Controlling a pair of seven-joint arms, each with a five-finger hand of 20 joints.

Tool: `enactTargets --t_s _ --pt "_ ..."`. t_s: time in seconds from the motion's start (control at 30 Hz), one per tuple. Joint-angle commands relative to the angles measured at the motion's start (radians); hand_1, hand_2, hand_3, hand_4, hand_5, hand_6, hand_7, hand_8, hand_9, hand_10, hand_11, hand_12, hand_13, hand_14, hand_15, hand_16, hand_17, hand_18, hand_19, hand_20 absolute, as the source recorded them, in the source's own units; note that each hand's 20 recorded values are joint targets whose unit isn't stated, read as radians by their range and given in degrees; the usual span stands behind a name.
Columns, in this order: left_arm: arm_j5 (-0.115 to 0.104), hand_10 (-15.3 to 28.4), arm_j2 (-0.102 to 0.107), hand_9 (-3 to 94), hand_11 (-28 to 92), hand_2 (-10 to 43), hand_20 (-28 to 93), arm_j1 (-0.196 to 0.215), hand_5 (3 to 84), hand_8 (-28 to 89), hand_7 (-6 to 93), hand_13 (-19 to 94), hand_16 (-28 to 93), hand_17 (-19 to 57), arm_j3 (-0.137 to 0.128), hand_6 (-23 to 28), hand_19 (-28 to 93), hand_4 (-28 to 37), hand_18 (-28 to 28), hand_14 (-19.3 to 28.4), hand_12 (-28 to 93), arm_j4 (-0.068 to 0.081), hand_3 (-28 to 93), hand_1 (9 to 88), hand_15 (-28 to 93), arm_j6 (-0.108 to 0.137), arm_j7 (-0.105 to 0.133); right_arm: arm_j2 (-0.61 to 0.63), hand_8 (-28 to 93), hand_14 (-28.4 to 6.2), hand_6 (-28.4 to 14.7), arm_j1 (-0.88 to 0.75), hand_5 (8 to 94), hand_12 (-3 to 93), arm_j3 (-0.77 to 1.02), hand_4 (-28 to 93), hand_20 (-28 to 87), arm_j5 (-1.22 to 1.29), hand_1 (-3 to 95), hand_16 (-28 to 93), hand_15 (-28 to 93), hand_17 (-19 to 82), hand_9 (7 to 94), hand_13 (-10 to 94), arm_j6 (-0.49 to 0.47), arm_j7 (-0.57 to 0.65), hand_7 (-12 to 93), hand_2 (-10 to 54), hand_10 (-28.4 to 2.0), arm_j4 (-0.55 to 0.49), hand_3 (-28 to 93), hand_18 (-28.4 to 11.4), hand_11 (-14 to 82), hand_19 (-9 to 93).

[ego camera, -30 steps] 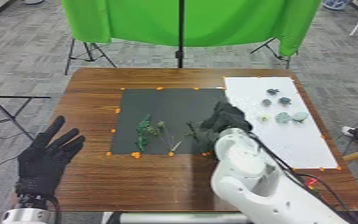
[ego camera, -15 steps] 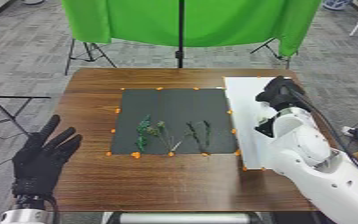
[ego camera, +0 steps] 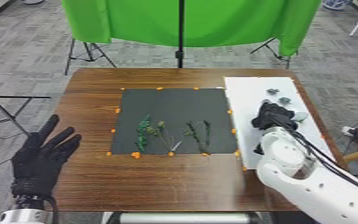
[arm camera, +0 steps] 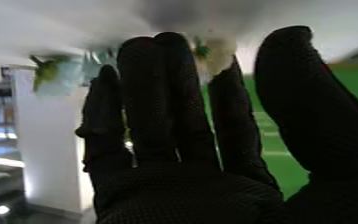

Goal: Arrange flowers

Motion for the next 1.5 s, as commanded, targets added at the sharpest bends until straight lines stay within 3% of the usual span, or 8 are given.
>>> enactTargets --t_s 0.03,0.17,0.57,0.83,0.97,1.3,1.43,1.5 --pt "0.007 18.8 -0.016 30.6 20 5.9 4 -0.004 30.1 -10 12.0 21 -6 -11.4 0.004 4.2 51 -28.3 28.4 28.1 12 0.011 76 15.8 45 -0.013 -0.024 0.009 -4 -9.1 0.2 0.054 72.6 29.3 -0.123 -28 42 -0.138 52.6 20 64 28 78.9 66 0.113 0.011 20 -9.5 -10.1 0.084 71 -25.3 18.9 79" --pt "0.013 18.7 -0.021 30.6 20 6.0 4 0.013 30.1 -10 12.0 21 -6 -11.4 -0.008 4.2 51 -28.3 28.4 28.2 12 0.007 76 15.8 45 -0.019 -0.033 0.007 1 -5.7 0.8 0.022 84.6 35.4 -0.095 -28 43 -0.205 59.0 24 63 34 92.2 77 0.164 0.027 21 -9.5 -7.0 0.050 67 -22.4 18.6 84" --pt "0.022 18.8 -0.015 30.7 20 6.1 4 0.049 30.1 -10 11.9 21 -6 -11.4 -0.033 4.3 51 -28.3 28.4 28.2 12 -0.007 76 15.9 46 -0.021 -0.037 -0.183 3 -6.6 -0.1 0.143 87.5 35.4 -0.144 -28 43 -0.243 58.9 23 65 35 93.6 79 0.229 -0.157 19 -9.5 -6.9 -0.123 70 -22.2 19.9 87" --pt "0.024 18.9 0.006 30.7 20 6.1 4 0.019 30.1 -10 12.0 21 -6 -11.4 -0.030 4.3 51 -28.3 28.4 28.1 12 0.000 76 15.8 45 -0.023 -0.044 -0.470 4 -6.8 0.1 0.296 87.2 35.7 -0.313 -28 43 -0.198 58.4 23 66 34 93.7 78 0.206 -0.418 18 -9.5 -7.1 0.026 70 -21.6 19.9 87" --pt "0.012 18.8 0.039 30.7 20 6.1 4 0.015 30.1 -10 11.9 21 -6 -11.4 -0.033 4.3 51 -28.3 28.4 28.1 12 -0.002 76 15.8 45 -0.008 -0.016 -0.541 3 -6.7 0.6 0.356 86.9 35.6 -0.400 -28 43 -0.175 57.6 22 68 33 93.3 78 0.221 -0.486 18 -9.5 -7.5 0.103 71 -21.6 21.3 87" --pt "0.007 18.9 0.085 30.7 20 6.1 5 -0.060 30.1 -10 12.1 21 -6 -11.3 -0.017 4.3 51 -28.3 28.4 28.2 12 0.024 76 15.9 46 -0.021 0.003 -0.561 2 -6.2 2.7 0.540 86.2 32.2 -0.659 -28 43 -0.071 56.2 21 70 32 91.4 77 0.235 -0.465 18 -9.5 -7.8 0.206 69 -21.3 28.6 88" --pt "0.060 18.9 0.011 30.7 20 6.1 5 -0.132 30.1 -10 12.1 21 -6 -11.3 -0.039 4.4 51 -28.3 28.4 28.2 12 0.035 76 15.9 46 -0.055 -0.105 -0.583 0 -5.8 3.9 0.520 85.7 31.5 -0.605 -28 44 -0.090 56.2 21 70 30 90.3 75 0.167 -0.504 18 -9.5 -7.4 0.259 66 -21.2 30.1 87" --pt "0.058 18.9 0.012 30.8 20 6.1 5 -0.124 30.2 -10 12.1 21 -6 -11.3 -0.035 4.4 51 -28.3 28.4 28.2 12 0.032 76 15.8 46 -0.058 -0.095 -0.587 0 -5.8 4.1 0.538 85.6 31.2 -0.634 -28 44 -0.086 56.7 21 71 30 90.0 75 0.153 -0.483 17 -9.5 -7.5 0.260 65 -21.2 30.6 87"
